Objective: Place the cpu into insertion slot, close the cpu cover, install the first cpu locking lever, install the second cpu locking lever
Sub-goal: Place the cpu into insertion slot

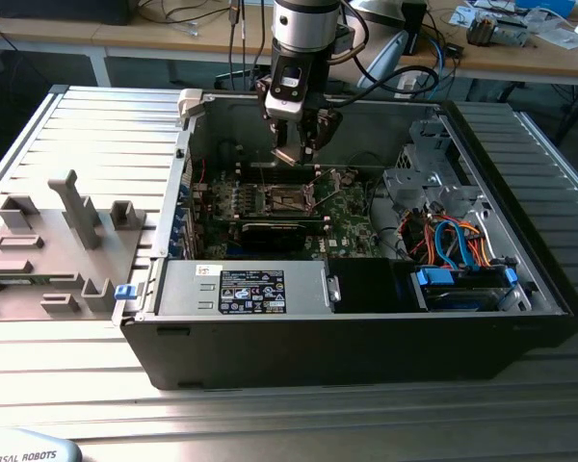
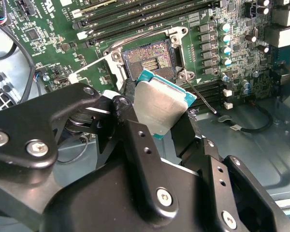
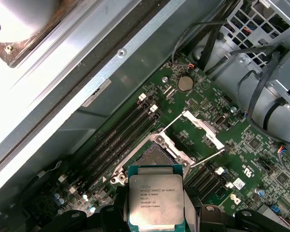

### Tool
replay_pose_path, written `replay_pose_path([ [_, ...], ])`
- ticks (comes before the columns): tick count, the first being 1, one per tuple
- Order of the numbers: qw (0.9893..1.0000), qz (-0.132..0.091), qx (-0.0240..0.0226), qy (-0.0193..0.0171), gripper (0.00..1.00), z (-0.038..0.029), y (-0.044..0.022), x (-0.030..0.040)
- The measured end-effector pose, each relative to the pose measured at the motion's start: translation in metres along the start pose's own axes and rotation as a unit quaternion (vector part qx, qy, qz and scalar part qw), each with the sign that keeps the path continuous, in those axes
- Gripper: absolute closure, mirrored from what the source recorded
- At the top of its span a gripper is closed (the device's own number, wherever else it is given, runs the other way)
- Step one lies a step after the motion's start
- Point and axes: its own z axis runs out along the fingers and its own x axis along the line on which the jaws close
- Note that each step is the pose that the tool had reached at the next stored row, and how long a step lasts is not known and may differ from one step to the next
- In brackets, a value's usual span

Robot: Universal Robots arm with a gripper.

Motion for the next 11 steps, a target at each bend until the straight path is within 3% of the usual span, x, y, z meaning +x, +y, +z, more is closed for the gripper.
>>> replay_pose_path([
  [11,1.0000,0.003,0.0000,-0.0001,0.46,0.0000,0.0000,0.0000],
])
